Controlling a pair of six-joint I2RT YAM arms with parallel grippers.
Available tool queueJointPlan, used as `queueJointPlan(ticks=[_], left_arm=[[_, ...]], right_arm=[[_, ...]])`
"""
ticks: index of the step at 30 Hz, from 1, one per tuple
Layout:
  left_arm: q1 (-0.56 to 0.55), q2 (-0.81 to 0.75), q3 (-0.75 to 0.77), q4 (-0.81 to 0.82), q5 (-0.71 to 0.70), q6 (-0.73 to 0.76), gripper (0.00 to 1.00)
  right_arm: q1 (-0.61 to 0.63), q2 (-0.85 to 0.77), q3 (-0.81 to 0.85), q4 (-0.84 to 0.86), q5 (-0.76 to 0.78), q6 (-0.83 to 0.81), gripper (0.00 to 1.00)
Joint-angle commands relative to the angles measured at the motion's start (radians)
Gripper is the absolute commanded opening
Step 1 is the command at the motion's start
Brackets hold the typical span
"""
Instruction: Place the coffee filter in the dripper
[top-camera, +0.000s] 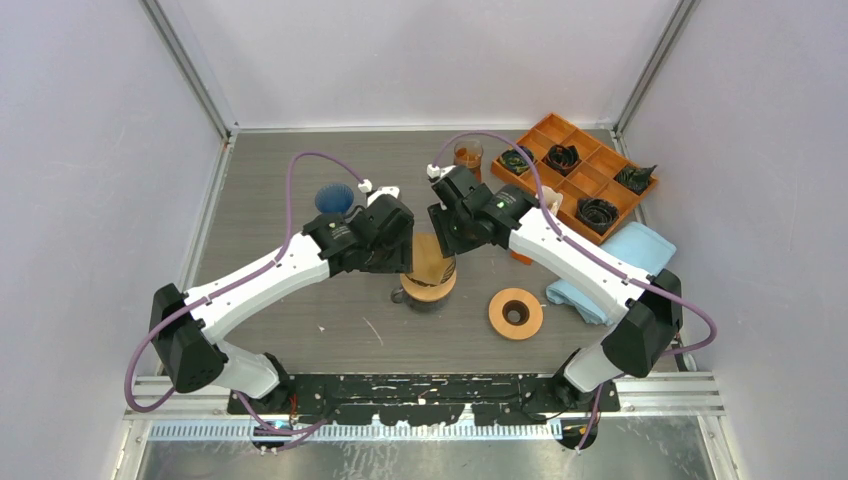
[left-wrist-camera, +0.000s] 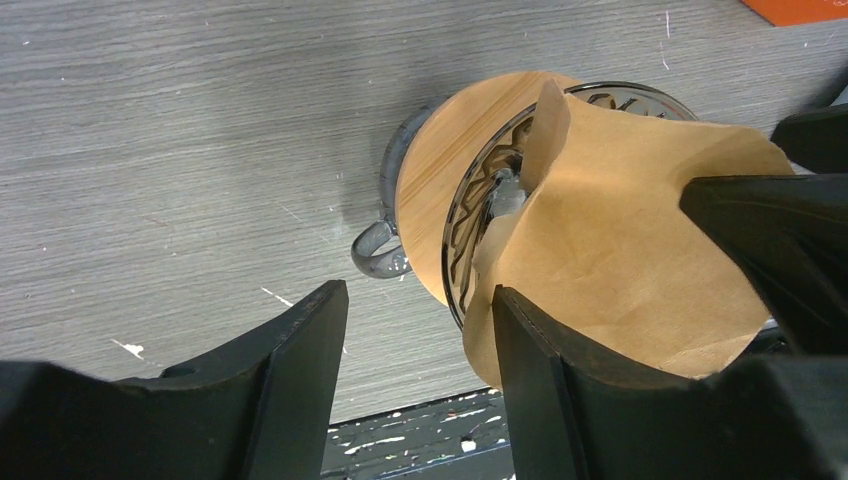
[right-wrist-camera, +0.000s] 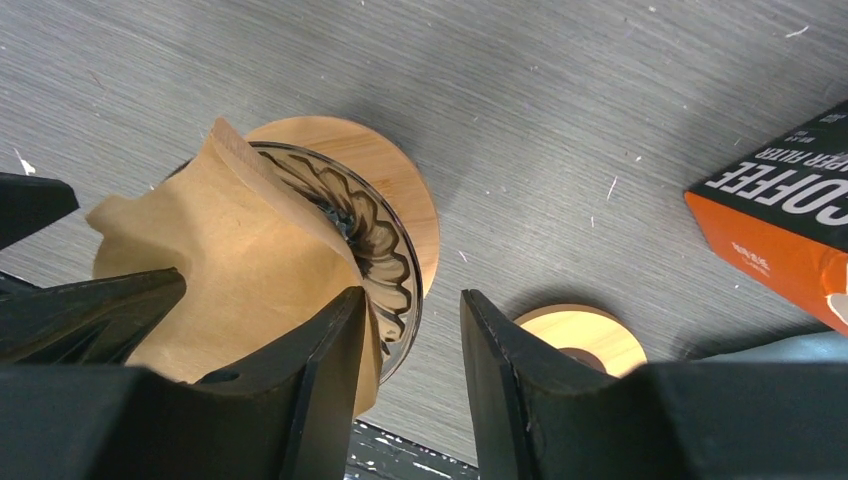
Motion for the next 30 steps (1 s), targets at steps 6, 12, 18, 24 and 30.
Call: queueJointPlan(ticks=[6, 12, 18, 24, 30], left_arm=[[0.012, -0.026, -0.006, 0.077, 0.0, 0.018, 0.59], [0.02, -0.018, -0.023, 0.085, 0.012, 0.02, 0.59], [0.022, -0.019, -0.039, 0.088, 0.018, 0.018, 0.6], [0.022, -0.026, -0.041, 0.086, 0.022, 0.018, 0.61], [0.025, -0.05, -0.046, 0.099, 0.018, 0.02, 0.63]], right_arm=[[-0.003, -0.031, -0.082, 0.117, -0.013, 0.012, 0.47], [-0.005, -0.029, -0.121, 0.148, -0.023, 0.011, 0.47], [-0.006, -0.035, -0.133, 0.158, -0.029, 0.013, 0.48], [-0.005, -0.058, -0.114, 0.158, -0.037, 0.013, 0.5], [-0.005, -0.082, -0.096, 0.159, -0.052, 0.015, 0.54]])
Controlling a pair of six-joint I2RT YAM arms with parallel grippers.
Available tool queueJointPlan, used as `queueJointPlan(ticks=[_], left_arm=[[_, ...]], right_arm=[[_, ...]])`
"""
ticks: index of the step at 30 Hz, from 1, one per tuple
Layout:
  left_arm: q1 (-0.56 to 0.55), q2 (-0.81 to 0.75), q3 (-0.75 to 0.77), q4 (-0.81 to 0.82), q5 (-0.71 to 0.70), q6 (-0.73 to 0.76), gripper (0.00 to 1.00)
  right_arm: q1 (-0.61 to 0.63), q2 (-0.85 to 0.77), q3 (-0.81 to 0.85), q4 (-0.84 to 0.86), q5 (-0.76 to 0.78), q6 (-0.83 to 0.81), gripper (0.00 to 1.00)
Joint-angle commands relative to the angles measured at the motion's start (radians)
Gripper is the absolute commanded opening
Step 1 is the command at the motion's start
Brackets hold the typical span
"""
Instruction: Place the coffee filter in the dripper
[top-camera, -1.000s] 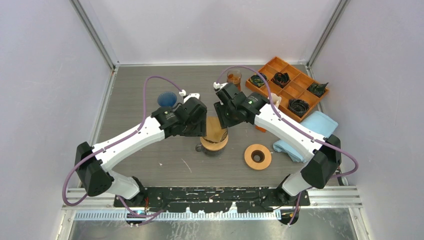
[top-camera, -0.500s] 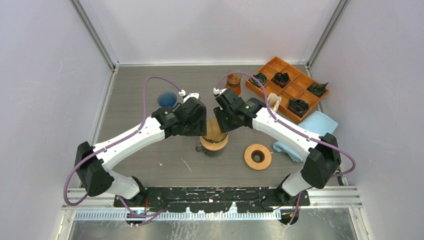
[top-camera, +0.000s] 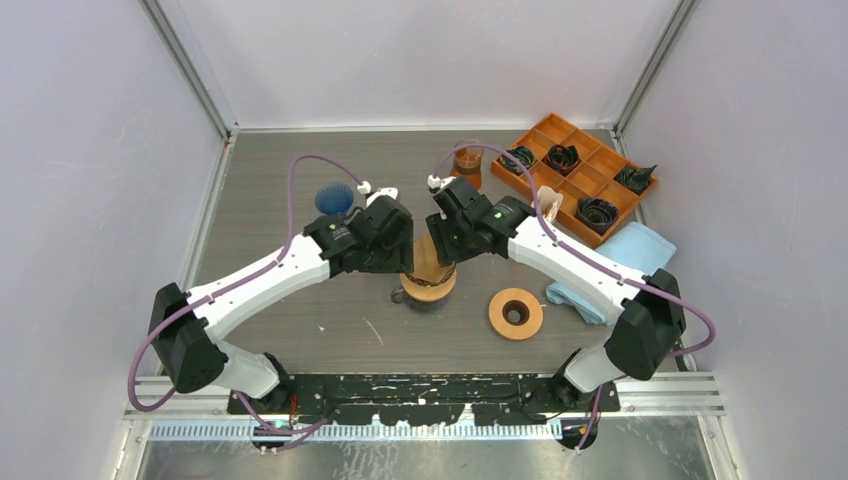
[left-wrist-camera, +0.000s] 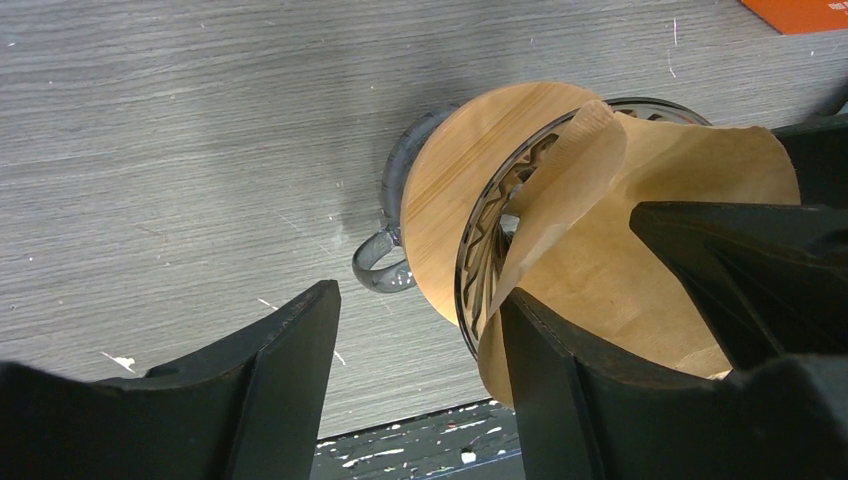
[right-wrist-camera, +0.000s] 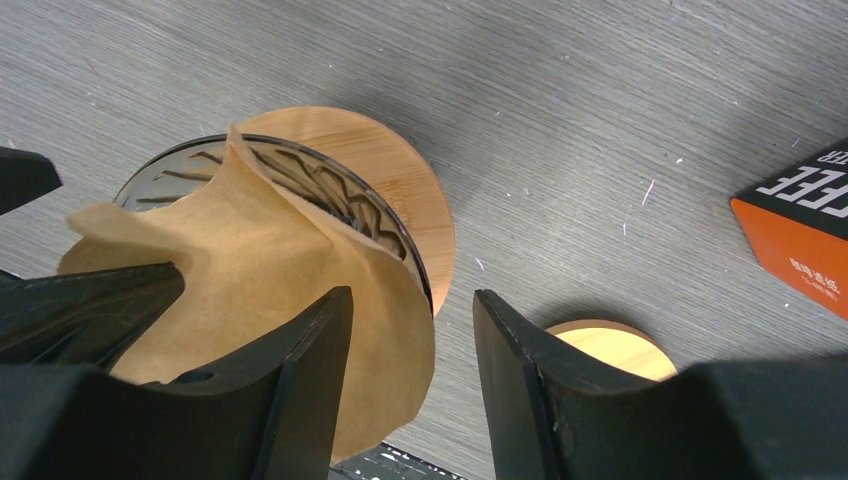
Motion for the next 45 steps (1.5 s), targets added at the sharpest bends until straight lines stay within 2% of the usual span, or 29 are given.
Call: queueJointPlan(ticks=[1, 10, 18, 31, 45], left_arm=[[0.005, -0.051, -0.001, 0.046, 0.002, 0.016, 0.64], [0.011, -0.084, -0.015, 0.073, 0.009, 0.028, 0.76], [0.029, -0.071, -0.013, 0.11, 0.044, 0.054, 0.81], [0.062, 0.015, 0.018, 0.143, 0.076, 0.085, 0.83], [0.087, 0.019, 0.006, 0.139, 0.072, 0.049, 0.84]], right_arm=[[-0.003, -0.07, 0.041, 0.039, -0.01, 0.008, 0.55], [-0.003, -0.094, 0.027, 0.053, 0.008, 0.006, 0.59], [-0.003, -0.111, 0.027, 0.075, 0.032, 0.009, 0.64], [-0.002, -0.158, 0.0, 0.097, 0.08, 0.024, 0.66], [-0.003, -0.223, -0.036, 0.142, 0.078, 0.03, 0.66]])
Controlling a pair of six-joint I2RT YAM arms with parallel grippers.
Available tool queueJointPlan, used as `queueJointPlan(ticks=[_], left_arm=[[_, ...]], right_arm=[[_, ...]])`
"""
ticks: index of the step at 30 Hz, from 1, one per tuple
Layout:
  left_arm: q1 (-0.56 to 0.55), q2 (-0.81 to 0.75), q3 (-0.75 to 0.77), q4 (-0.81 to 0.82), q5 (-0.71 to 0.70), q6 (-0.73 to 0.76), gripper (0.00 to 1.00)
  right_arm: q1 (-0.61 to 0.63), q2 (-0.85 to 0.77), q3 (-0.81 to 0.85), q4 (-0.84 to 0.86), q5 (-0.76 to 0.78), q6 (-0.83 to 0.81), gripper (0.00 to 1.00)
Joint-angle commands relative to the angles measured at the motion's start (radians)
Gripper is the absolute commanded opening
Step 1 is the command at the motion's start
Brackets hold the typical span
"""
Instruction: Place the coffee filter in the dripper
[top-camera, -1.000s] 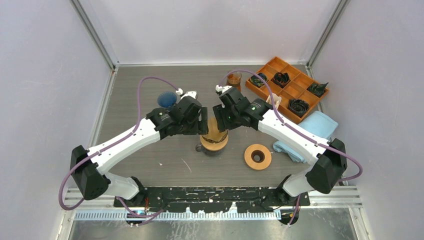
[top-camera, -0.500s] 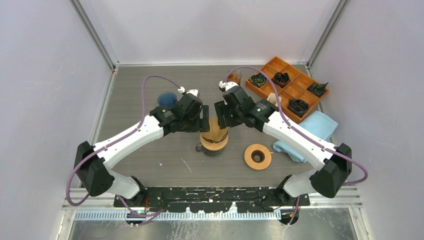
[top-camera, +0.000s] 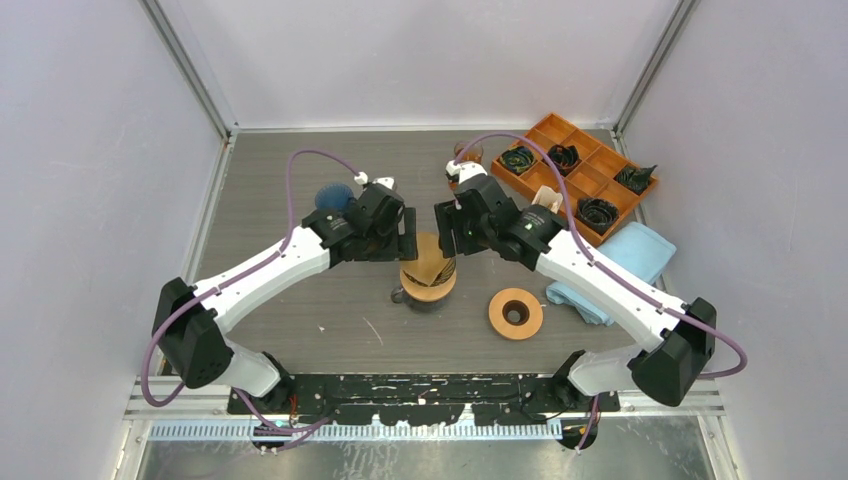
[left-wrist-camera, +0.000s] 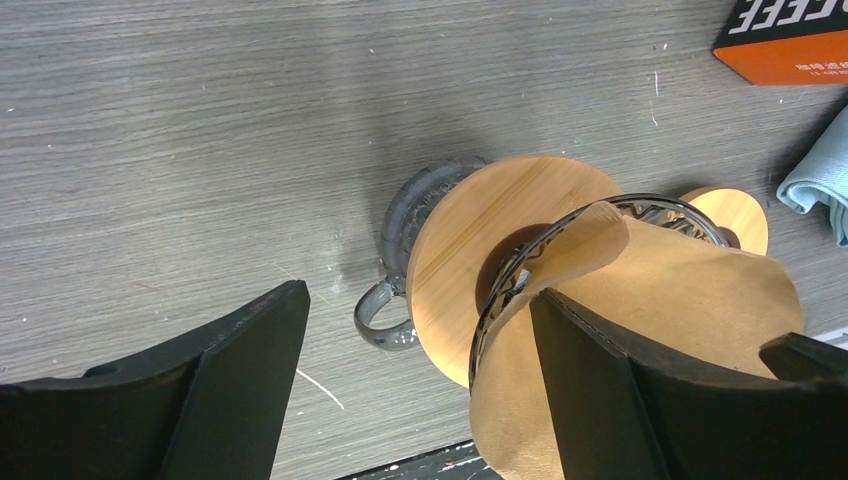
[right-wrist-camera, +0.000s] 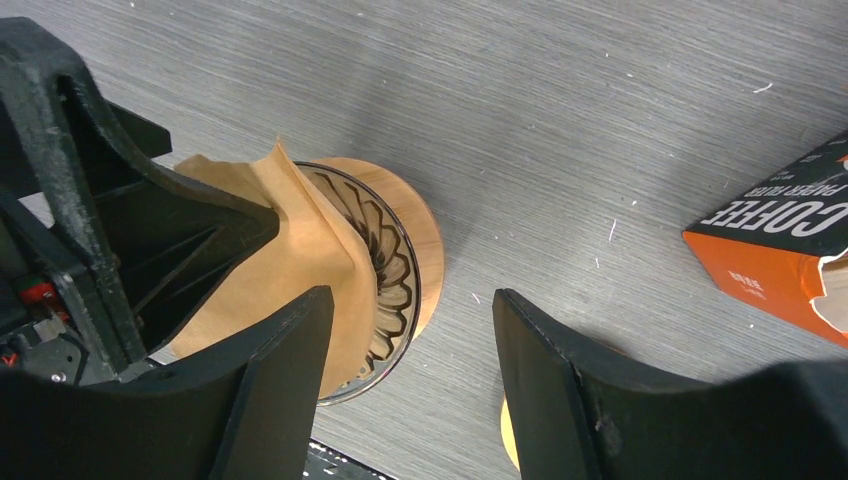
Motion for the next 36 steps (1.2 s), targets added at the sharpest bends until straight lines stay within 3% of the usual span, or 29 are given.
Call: queueJointPlan(ticks=[1, 14, 36], left_arm=[[0.003, -0.015, 0.015, 0.04, 0.018, -0.01, 0.85], [0.004, -0.092, -0.02, 0.03, 0.069, -0.002, 0.87], [0.003, -0.014, -0.026, 0.014, 0.069, 0.013, 0.87]], right_arm=[[-0.003, -0.069, -0.005, 0.069, 0.011, 0.006, 0.66], [-0.003, -0.082, -0.022, 0.078, -0.027, -0.002, 0.69], [-0.003, 0.025, -0.131, 0.126, -0.01, -0.016, 0.69]])
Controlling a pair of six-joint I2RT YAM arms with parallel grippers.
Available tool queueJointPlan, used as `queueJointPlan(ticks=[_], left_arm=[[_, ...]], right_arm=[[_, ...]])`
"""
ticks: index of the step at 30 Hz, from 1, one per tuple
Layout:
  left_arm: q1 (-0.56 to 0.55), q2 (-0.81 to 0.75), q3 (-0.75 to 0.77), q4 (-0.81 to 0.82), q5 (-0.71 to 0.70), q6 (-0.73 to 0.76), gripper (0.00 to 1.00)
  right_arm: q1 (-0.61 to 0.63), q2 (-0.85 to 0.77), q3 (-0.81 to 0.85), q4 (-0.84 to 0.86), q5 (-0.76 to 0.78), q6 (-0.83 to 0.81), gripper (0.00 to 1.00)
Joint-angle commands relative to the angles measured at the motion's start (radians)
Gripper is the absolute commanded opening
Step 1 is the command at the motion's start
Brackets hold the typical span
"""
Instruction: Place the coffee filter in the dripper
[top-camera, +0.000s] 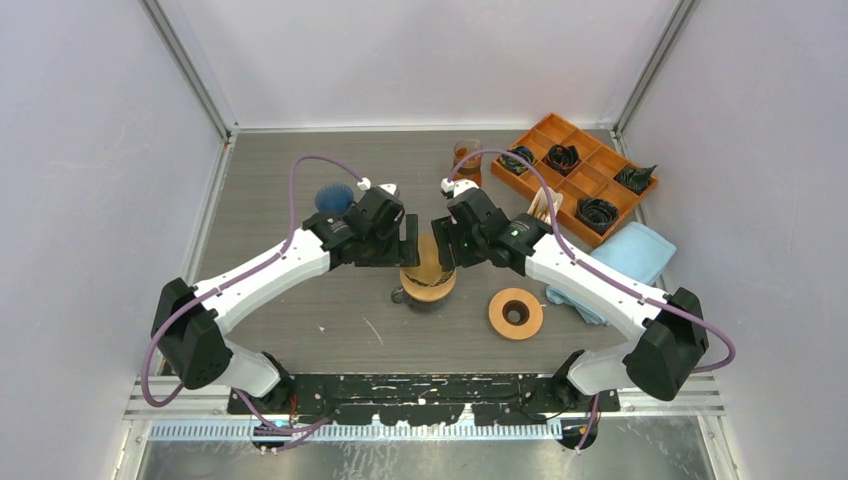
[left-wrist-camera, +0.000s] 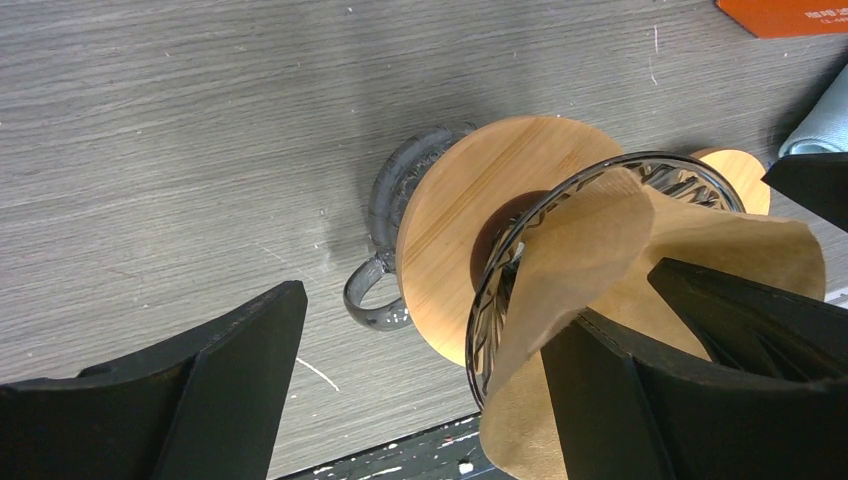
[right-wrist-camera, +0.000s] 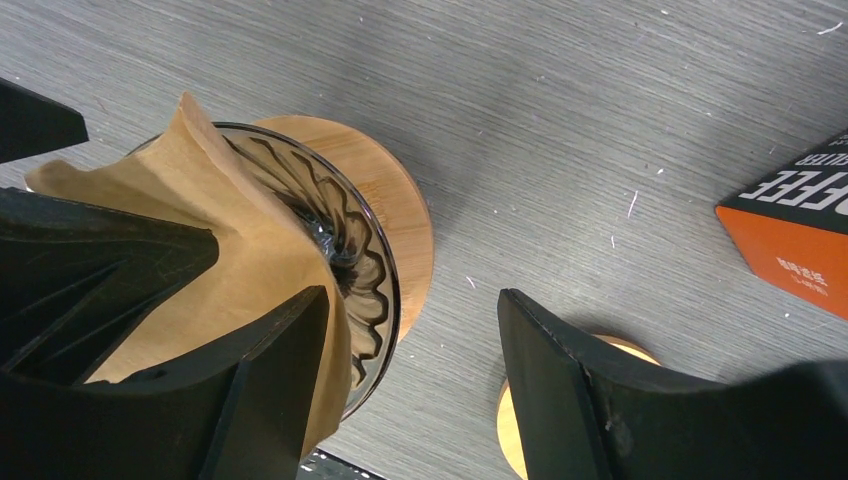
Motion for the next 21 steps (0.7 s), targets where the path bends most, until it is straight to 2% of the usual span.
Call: queueJointPlan(ticks=[1, 21], left_arm=[[0.005, -0.007, -0.003, 0.016, 0.005, 0.008, 0.87], [0.003, -0.022, -0.024, 0.024, 0.0, 0.005, 0.87]], right_arm=[[-0.002, -0.003, -0.027, 0.076, 0.014, -0.015, 0.69], [-0.002, -0.032, -0.03, 0.104, -0.008, -0.016, 0.69]])
